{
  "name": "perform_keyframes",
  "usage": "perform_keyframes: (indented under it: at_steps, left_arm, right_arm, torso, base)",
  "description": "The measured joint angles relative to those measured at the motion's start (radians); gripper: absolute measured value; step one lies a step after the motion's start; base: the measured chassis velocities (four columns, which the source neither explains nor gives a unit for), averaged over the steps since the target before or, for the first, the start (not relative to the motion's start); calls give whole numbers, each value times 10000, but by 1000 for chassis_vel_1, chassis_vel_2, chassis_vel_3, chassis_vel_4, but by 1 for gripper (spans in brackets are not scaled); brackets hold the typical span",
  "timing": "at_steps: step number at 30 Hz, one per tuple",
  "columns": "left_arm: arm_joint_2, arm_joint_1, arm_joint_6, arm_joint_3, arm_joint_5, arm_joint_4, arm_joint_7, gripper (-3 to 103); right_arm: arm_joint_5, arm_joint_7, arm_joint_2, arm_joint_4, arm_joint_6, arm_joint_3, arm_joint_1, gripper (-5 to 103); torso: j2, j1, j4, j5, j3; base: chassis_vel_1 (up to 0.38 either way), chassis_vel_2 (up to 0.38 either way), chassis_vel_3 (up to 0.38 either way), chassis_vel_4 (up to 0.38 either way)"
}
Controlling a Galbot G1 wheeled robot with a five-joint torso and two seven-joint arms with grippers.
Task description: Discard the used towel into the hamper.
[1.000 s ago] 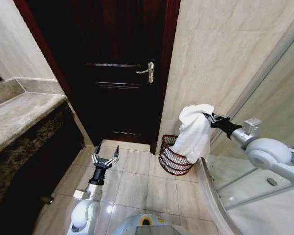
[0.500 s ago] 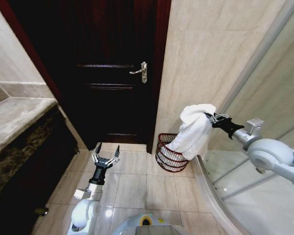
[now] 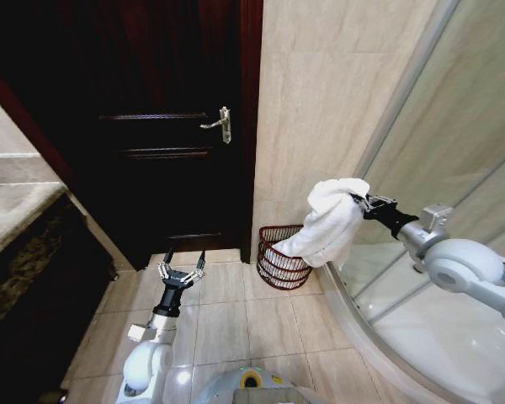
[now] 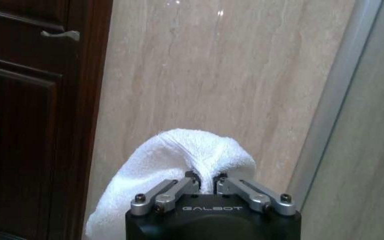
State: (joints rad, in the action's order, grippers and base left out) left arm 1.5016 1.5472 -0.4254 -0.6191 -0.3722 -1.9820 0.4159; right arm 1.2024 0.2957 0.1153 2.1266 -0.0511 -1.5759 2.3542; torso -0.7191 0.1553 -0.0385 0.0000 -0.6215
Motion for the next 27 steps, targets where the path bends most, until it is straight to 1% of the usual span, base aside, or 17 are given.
perform_keyframes:
  at_steps: [11, 19, 24, 25, 27]
  left_arm:
    - [11, 13, -72, 22, -43, 16, -1, 100]
    - [21, 39, -104, 28, -44, 14, 17, 100]
    - [15, 48, -110, 28, -44, 13, 19, 100]
    - [9, 54, -110, 27, -33, 12, 17, 100]
    - [9, 60, -107, 27, 5, 12, -23, 100]
  right_arm:
    - [-64, 0, 79, 70, -1, 115, -31, 9]
    - [-79, 3, 174, 79, -1, 133, -49, 9]
    - [-79, 37, 330, 53, 45, 144, -112, 9]
    - [-77, 97, 400, 53, 99, 144, -128, 9]
    - [-112, 135, 513, 63, 165, 159, -148, 9]
  torso:
    - [0, 0, -2, 0, 0]
    - [0, 0, -2, -4, 0]
    - [0, 1, -6, 1, 0]
    - [0, 1, -2, -5, 0]
    - [0, 1, -2, 1, 0]
  base:
    - [56, 51, -57, -60]
    - [121, 135, -126, -132]
    - [94, 127, -88, -85]
    - [52, 82, -61, -60]
    - [26, 24, -19, -30]
